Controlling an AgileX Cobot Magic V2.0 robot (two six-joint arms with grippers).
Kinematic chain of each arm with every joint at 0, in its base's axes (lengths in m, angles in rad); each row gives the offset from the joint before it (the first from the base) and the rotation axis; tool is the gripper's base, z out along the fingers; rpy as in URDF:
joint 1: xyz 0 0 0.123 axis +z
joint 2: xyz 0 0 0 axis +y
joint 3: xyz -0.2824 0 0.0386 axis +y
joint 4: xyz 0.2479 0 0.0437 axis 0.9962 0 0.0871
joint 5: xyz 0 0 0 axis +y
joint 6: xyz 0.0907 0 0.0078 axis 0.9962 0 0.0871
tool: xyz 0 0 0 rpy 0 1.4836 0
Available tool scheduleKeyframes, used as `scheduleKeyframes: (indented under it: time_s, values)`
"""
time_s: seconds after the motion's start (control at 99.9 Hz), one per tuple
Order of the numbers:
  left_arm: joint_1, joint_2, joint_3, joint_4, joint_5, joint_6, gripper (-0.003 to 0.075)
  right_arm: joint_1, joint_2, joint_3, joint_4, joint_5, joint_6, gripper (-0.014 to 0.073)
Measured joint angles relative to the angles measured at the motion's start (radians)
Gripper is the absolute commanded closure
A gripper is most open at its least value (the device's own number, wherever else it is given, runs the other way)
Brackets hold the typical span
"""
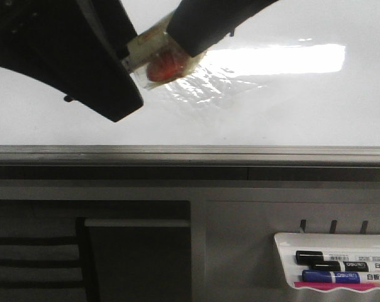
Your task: Write number 7 on whiteboard
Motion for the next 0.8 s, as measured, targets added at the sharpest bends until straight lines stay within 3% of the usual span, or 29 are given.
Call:
scheduleKeyframes:
  time_s: [0.31,0.491,0.641,0.801]
  values:
    - [0.000,0.000,0.000,0.006,-0.007,-0.003,0.0218,-0.013,-0.102,-0.040,-0.317,0.107,0.316,0.0650]
    - [0.060,-0.053,0.000,0.012,-0.017,-0.125,0.0265,-0.019,-0.184,-0.044,-0.524,0.128,0.586,0.0650]
    - [0.145,-0.166,0.033,0.005,-0.033,-0.203,0.0303,-0.077,-0.258,0.027,-0.558,0.053,0.744,0.0650]
    - [0.231,-0.343,0.188,-0.066,-0.100,-0.215,0.0346,-0.149,-0.325,0.177,-0.531,-0.121,0.849,0.0650]
